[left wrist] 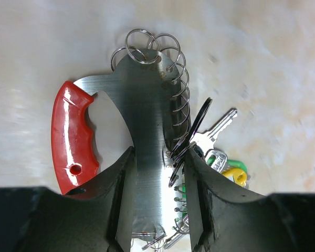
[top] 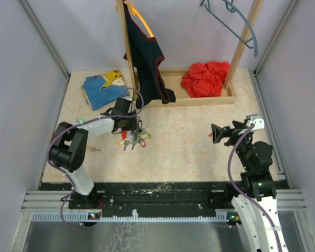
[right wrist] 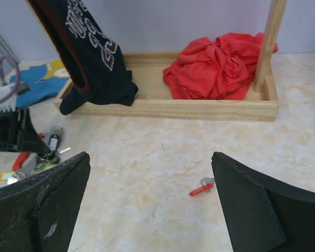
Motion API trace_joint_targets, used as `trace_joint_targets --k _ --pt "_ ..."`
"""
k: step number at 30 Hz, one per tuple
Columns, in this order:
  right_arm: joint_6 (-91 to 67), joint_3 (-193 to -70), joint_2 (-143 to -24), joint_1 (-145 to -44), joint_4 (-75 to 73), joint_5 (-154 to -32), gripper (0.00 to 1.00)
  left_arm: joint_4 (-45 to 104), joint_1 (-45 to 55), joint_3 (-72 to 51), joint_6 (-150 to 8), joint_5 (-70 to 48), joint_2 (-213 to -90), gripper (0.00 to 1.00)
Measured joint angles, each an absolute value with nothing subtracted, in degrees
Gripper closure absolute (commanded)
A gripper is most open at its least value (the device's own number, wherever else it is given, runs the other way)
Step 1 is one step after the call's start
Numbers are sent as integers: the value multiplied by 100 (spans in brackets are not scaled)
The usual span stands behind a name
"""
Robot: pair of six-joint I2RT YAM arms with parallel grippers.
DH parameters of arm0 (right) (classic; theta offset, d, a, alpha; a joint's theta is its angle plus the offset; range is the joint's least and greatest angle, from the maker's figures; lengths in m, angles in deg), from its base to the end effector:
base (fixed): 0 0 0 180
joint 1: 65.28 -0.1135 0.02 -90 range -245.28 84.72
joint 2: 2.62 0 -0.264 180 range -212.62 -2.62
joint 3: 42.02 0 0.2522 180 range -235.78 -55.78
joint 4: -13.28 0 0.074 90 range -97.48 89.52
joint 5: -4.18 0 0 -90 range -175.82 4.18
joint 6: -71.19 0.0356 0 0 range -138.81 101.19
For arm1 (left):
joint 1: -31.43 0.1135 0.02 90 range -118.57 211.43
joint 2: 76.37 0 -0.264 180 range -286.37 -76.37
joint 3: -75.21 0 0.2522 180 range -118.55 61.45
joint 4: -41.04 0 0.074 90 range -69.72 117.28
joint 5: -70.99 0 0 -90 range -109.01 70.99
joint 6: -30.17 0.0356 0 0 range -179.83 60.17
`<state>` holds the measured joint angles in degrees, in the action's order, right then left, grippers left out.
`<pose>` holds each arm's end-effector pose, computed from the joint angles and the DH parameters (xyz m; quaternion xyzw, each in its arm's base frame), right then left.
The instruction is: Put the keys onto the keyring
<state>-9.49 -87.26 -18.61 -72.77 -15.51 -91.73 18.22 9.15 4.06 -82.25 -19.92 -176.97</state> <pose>0.0944 0.0161 0.3103 -0.0254 0.7038 0.1395 0.6961 0.3289 -0.1342 0.1623 -0.0037 0.9462 -0.1160 0.3019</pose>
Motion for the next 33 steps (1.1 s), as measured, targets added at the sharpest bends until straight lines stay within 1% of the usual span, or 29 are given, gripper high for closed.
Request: trace_joint_targets --k 4,9,12,16,19,21,24,29,33 --pt "-741 -8726 -2130 -7279 -1418 -9610 1 1824 441 561 -7997 -1707 -17555 59" --pt "-400 -8728 -2879 -7277 -1337 -10170 1 1828 -121 762 -7643 -1371 -17349 57" --pt "-144 -8709 -3262 -7277 -1203 -10609 1 1841 -477 773 -7394 -1205 -17332 53" --pt "225 -8521 -3823 -7279 -563 -11503 1 1874 -849 780 -7193 -1067 -17327 46" --pt "452 -8333 -4228 -7297 -43 -11927 1 2014 -941 896 -7189 -980 -17185 39" --pt "544 -8230 -4558 -7393 211 -12043 1 2128 -932 1049 -7221 -940 -16969 37" --pt "643 -8199 -5152 -7801 536 -12008 5 2318 -923 1269 -7335 -927 -16586 35" --pt "1014 -8202 -6429 -8551 1389 -11829 16 2742 -770 1779 -7696 -958 -15966 37" --pt "1526 -8208 -7688 -8789 1972 -11759 26 2893 -403 2229 -7952 -958 -15719 39"
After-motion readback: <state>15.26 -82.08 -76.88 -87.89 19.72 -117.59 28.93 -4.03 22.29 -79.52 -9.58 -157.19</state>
